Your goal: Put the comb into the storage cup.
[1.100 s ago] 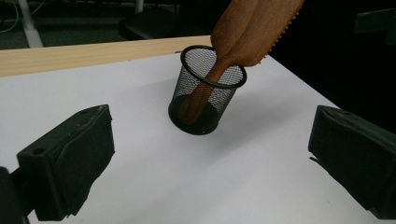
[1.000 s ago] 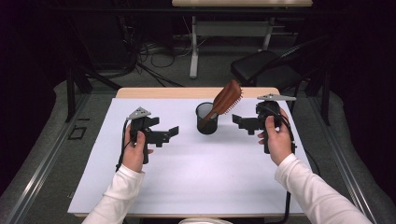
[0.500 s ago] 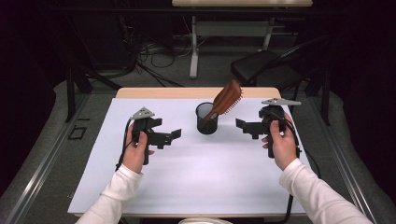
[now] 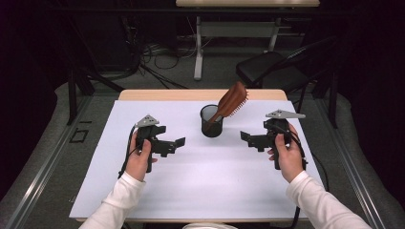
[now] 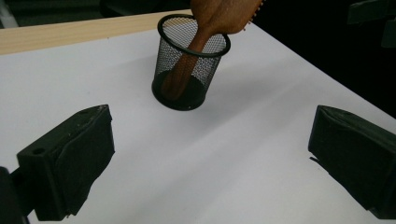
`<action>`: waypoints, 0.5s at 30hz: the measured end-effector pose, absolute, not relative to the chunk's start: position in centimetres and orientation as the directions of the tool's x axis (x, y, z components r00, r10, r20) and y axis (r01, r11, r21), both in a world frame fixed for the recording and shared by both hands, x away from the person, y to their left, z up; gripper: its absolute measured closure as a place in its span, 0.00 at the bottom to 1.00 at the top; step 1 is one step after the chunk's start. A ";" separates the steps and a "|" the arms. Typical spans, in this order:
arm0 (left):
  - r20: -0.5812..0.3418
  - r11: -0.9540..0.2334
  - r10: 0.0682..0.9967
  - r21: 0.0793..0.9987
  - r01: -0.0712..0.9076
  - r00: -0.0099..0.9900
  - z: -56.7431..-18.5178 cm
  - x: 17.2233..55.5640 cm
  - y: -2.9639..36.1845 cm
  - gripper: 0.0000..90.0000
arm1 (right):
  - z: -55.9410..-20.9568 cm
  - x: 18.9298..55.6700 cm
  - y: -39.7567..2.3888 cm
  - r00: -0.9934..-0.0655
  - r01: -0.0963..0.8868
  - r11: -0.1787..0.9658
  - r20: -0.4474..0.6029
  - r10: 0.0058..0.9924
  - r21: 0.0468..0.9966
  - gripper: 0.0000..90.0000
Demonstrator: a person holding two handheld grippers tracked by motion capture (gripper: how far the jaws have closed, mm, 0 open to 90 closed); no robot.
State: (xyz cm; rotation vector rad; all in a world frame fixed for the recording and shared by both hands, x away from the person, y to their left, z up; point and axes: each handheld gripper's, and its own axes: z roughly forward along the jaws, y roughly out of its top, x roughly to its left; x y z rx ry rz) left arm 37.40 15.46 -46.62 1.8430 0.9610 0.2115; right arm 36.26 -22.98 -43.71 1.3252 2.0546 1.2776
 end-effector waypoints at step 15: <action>-0.252 -0.203 0.696 0.829 0.521 0.672 -48.5 36.3 16.3 0.00 | -46.7 35.3 -22.8 -0.495 0.541 0.155 0.165 0.853 0.826 0.00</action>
